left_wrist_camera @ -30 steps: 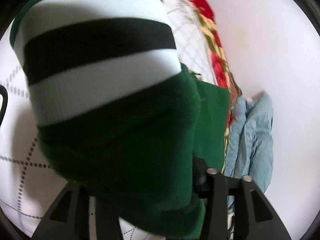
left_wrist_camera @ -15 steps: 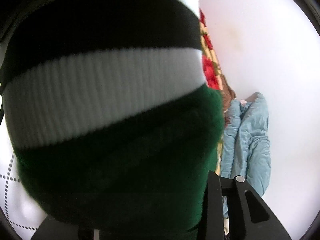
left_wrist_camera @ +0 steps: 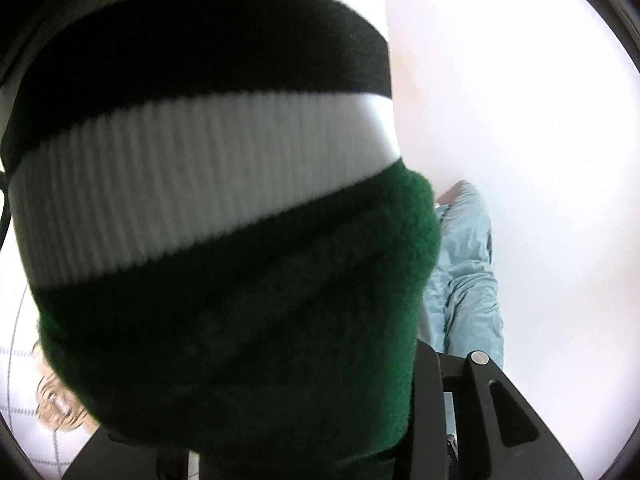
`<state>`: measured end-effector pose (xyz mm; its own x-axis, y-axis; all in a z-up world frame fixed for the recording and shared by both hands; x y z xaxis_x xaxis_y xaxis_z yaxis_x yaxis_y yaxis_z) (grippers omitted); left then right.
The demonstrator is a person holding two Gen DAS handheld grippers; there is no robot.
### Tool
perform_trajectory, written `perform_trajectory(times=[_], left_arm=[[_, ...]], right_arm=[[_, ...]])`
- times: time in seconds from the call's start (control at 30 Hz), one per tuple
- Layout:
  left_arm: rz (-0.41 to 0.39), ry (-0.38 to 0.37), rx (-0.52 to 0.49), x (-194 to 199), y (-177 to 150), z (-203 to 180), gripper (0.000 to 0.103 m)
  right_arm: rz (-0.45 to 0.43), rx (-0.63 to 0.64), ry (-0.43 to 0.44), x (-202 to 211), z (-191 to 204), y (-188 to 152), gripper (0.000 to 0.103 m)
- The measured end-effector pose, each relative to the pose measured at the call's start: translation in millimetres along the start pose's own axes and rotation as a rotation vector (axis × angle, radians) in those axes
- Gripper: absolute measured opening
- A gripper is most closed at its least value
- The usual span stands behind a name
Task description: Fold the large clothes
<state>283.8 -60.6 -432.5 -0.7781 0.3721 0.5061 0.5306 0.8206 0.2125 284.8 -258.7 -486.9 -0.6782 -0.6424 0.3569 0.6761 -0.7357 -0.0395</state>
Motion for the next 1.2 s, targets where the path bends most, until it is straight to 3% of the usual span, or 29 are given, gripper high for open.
perform_trajectory(times=[0.13,0.33,0.4,0.53,0.6,0.7,0.73,0.83,0.93,1.0,1.1,1.17,1.2], left_arm=[[0.002,-0.017,-0.015,-32,31,-40,0.03],[-0.001,-0.035,-0.057,-93,75,-91,0.031],[-0.011,-0.054,-0.074,-122,96,-106,0.03],[-0.011,-0.084,-0.074,-162,115,-108,0.03],[-0.006,-0.09,-0.067,-183,123,-101,0.031],[0.006,-0.087,-0.063,-217,135,-81,0.031],[0.013,-0.081,-0.064,-213,132,-66,0.031],[0.059,-0.027,-0.072,-247,120,-48,0.031],[0.172,0.142,-0.099,-257,99,-4,0.038],[0.264,0.207,-0.068,-252,79,26,0.043],[0.308,0.31,-0.096,-231,67,51,0.069],[0.318,0.395,-0.222,-210,62,52,0.08],[0.319,0.46,-0.305,-199,60,50,0.091]], right_arm=[[-0.004,0.041,0.02,-9,30,31,0.035],[-0.018,0.079,0.046,-64,84,107,0.035],[-0.021,0.083,0.063,-78,86,119,0.035],[-0.032,0.111,0.079,-126,86,164,0.035],[-0.035,0.133,0.075,-144,82,170,0.035],[-0.033,0.154,0.065,-178,56,185,0.035],[-0.031,0.156,0.059,-189,46,190,0.035],[-0.021,0.147,0.014,-217,7,197,0.035],[0.008,0.113,-0.053,-229,-38,194,0.04],[0.048,0.074,-0.126,-229,-69,181,0.046],[0.105,0.009,-0.262,-221,-117,160,0.069],[0.114,-0.023,-0.291,-213,-131,152,0.074],[0.105,-0.017,-0.323,-204,-134,149,0.076]])
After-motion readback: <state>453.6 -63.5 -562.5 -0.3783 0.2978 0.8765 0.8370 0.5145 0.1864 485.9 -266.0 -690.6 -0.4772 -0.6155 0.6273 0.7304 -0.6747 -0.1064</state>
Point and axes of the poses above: each gripper's, at about its wrist camera, not at the fingertips, and x roughly against the way its jaws point, z to its left, y to its top, the point moved 10 cm from there along -x, roughly the way its jaws point
